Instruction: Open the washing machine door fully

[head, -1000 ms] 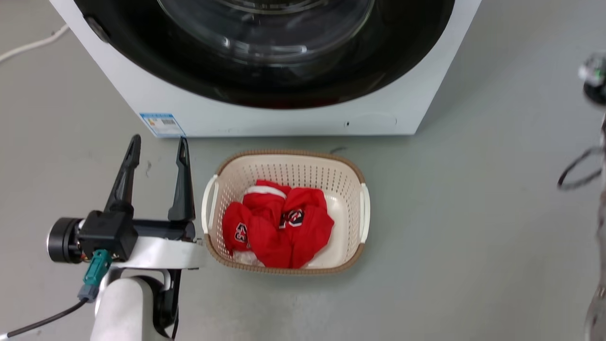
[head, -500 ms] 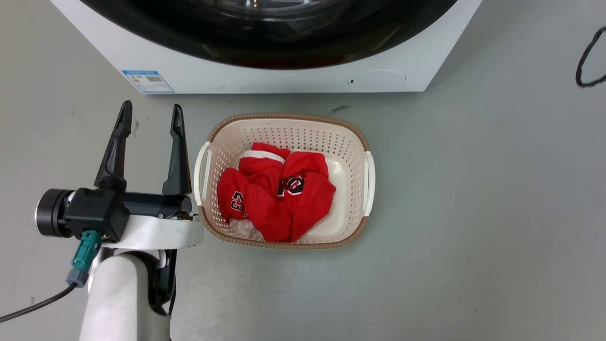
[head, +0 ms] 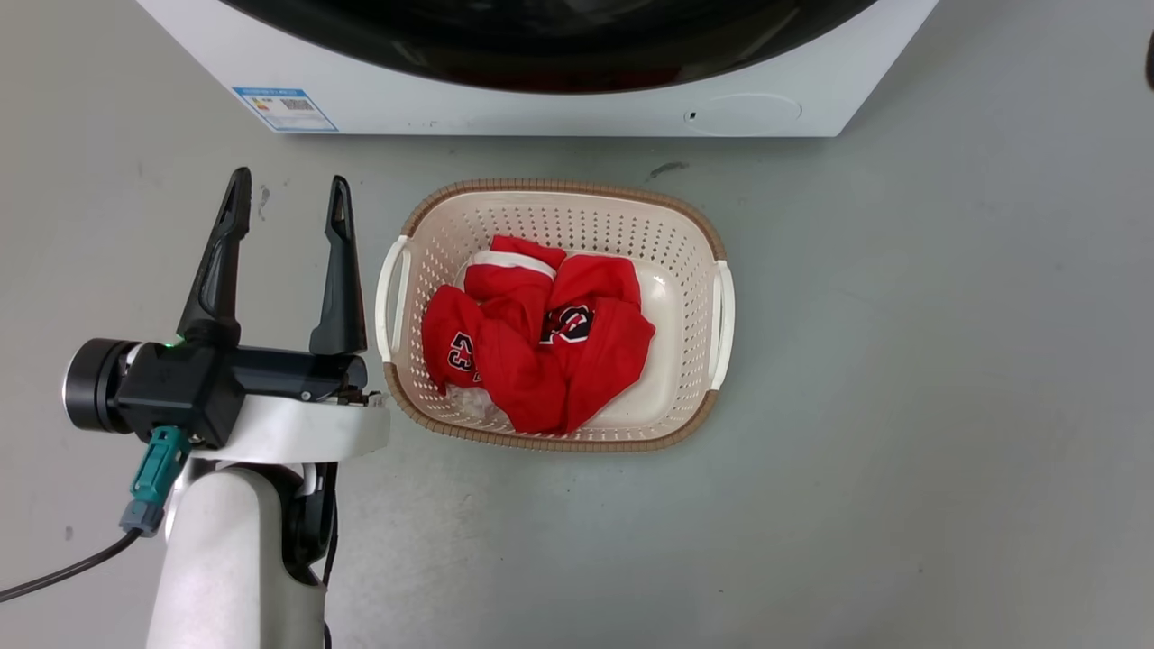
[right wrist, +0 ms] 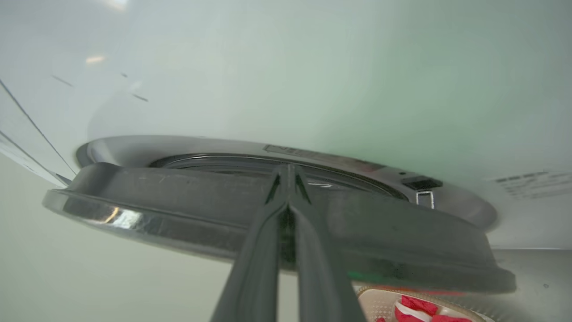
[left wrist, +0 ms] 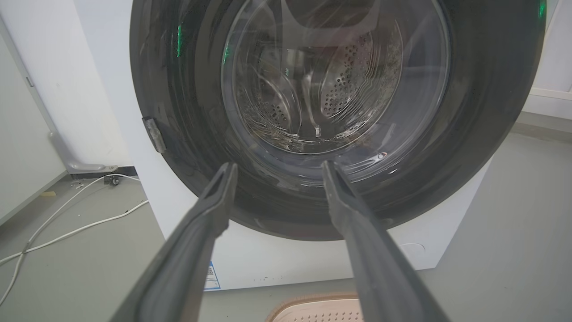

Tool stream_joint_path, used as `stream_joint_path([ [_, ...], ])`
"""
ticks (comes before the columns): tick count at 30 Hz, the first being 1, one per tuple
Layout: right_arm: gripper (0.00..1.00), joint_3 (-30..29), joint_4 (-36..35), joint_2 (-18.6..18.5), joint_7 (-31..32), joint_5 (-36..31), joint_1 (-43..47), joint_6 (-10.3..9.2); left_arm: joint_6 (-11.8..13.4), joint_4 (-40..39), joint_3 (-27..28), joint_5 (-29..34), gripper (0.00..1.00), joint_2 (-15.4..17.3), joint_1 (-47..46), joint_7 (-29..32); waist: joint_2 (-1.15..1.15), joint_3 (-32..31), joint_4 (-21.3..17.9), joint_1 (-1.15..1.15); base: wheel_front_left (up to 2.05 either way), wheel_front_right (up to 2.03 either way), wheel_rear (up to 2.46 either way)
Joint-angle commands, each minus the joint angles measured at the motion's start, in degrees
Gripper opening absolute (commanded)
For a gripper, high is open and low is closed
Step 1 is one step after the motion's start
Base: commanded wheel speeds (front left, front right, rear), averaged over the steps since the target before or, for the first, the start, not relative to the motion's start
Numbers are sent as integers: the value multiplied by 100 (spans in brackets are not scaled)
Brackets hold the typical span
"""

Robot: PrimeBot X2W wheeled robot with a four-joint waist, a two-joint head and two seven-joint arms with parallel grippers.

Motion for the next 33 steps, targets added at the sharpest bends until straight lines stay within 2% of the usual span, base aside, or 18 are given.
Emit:
stream_joint_path([
  [1, 0, -53, 87, 73, 58, 8, -152, 2, -16, -13, -4, 15, 100, -5, -92, -15, 0, 48, 16, -1, 0, 0, 0],
  [8, 0, -157, 309, 177, 607, 100, -464, 1, -30, 44, -28, 46, 100, -16, -125, -15, 0, 91, 23, -1, 0, 0, 0],
  [15, 0, -67, 327, 213, 1205, 68, -355, 2, -23, 106, -48, 44, 100, -28, -134, -15, 0, -3, 3, -1, 0, 0, 0],
  [23, 0, -36, 95, 316, 1930, 199, 124, 2, -2, 214, -60, 39, 100, -39, 31, -15, 0, -316, -25, -1, 0, 0, 0],
  [33, 0, -56, -375, 494, 2772, 467, 1011, 2, 40, 382, -125, 16, 100, -48, 333, -15, 0, -1006, -11, -1, 0, 0, 0],
])
